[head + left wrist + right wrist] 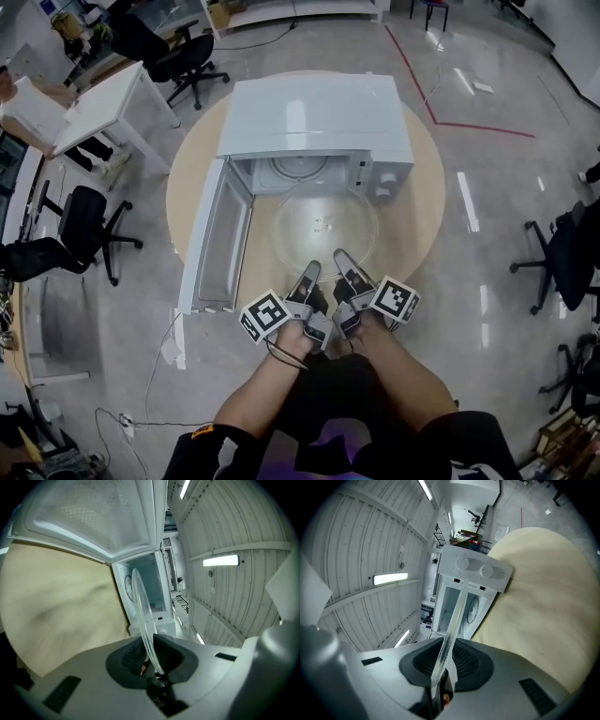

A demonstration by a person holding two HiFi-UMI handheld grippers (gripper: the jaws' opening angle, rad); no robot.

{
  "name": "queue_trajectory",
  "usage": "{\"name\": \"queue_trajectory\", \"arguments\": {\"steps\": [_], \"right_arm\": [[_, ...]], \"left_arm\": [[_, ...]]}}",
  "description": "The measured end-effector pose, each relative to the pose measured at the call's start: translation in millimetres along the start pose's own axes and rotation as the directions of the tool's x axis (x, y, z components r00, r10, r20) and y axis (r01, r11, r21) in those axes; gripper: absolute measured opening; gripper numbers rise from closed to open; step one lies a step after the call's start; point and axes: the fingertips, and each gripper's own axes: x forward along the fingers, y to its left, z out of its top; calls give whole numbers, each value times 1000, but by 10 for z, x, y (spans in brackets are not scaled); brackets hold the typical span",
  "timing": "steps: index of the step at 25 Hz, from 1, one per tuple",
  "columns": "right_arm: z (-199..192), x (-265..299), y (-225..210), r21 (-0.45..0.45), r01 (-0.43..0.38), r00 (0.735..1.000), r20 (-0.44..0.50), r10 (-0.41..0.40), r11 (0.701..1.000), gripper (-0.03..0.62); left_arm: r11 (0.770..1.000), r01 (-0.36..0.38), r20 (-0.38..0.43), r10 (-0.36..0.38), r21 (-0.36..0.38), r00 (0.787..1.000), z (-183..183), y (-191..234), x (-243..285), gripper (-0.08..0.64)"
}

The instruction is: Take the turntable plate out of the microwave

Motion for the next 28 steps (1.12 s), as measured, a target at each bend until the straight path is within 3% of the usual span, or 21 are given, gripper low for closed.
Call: {"name": "queue_trajectory", "arguments": {"steps": [3,12,28], "right_arm": [[-53,-106,-39,7,-22,1000,-7,22,1000,69],[-227,-424,-484,12,56,997,-48,-55,998,69],[-341,-464,-1115,83,141,989,-60,-136,987,69]], "left_arm": [[1000,-4,8,4,-11,1000,-130,91,-56,83],[998,-43,2,43,-48,999,-476,461,-151,83],[989,-116,-34,113,-90,993,-641,1049,4,86]]}}
